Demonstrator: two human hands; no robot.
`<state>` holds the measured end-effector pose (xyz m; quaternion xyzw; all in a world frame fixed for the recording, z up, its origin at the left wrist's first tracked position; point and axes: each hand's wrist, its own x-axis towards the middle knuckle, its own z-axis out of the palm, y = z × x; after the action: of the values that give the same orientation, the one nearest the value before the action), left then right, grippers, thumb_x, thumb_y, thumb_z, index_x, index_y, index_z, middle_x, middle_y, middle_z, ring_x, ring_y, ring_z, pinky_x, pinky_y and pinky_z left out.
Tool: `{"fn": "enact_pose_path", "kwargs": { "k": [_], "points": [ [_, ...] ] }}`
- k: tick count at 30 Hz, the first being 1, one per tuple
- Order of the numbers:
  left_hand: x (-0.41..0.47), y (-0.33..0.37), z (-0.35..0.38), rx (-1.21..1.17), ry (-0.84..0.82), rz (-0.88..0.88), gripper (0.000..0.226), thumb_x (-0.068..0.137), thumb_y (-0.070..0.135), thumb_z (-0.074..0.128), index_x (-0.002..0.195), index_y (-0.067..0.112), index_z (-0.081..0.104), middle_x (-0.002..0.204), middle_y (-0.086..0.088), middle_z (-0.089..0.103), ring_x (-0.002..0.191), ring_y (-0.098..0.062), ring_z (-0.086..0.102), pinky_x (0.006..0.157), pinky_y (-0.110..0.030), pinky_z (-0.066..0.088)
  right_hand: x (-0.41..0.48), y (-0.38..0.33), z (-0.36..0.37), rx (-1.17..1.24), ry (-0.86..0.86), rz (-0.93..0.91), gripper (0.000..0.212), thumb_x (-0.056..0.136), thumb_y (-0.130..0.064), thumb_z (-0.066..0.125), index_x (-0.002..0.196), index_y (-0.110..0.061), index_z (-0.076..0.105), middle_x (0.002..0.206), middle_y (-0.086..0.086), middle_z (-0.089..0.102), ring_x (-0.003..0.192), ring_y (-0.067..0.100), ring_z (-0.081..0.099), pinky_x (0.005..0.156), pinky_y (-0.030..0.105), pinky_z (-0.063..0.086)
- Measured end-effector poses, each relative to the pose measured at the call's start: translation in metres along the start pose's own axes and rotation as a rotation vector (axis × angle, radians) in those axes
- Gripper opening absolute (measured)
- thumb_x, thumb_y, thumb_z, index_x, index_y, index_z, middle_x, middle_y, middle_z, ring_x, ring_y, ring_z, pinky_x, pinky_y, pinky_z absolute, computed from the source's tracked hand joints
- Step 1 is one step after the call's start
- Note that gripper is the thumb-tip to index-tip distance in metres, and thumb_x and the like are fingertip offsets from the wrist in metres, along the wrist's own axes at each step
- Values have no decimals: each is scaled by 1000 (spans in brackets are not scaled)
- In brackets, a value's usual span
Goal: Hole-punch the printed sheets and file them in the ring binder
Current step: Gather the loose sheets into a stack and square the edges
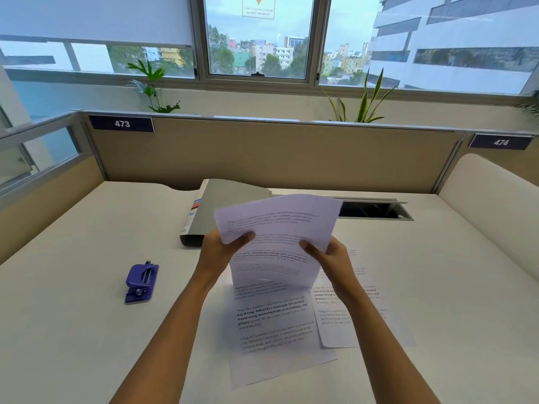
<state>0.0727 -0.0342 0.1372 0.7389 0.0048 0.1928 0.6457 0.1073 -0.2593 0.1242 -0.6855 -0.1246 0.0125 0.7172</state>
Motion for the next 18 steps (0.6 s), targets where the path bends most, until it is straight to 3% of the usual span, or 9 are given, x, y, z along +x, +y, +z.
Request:
{"fn": "enact_pose_path", "kwargs": {
  "k": [5,11,14,18],
  "points": [
    [-3,-17,-1,52,-5,-81,24,82,10,68,105,4,63,87,9,64,77,-5,61,56,-6,50,0,9,-1,-27,3,56,14,86,-16,65,97,-23,67,100,-3,72,89,18,68,72,26,58],
    [7,-12,6,-43,-29,-196,16,85,24,65,99,18,64,87,4,69,77,-13,67,54,-16,55,7,6,1,9,87,60,15,84,-17,68,100,-19,65,96,-1,73,80,17,72,69,31,60],
    [13,-13,9,-78,-7,-268,20,86,25,66,103,16,66,90,2,71,77,-17,70,62,-26,58,14,7,-2,-122,109,74,30,83,-28,70,110,-19,60,103,-2,70,86,17,71,72,32,60],
    [16,-23,11,-148,43,-357,20,86,23,66,104,15,66,100,-7,72,89,-27,70,77,-40,58,19,14,-14,-231,179,137,34,85,-34,66,114,-19,55,100,4,68,84,14,68,63,21,55]
  ]
}}
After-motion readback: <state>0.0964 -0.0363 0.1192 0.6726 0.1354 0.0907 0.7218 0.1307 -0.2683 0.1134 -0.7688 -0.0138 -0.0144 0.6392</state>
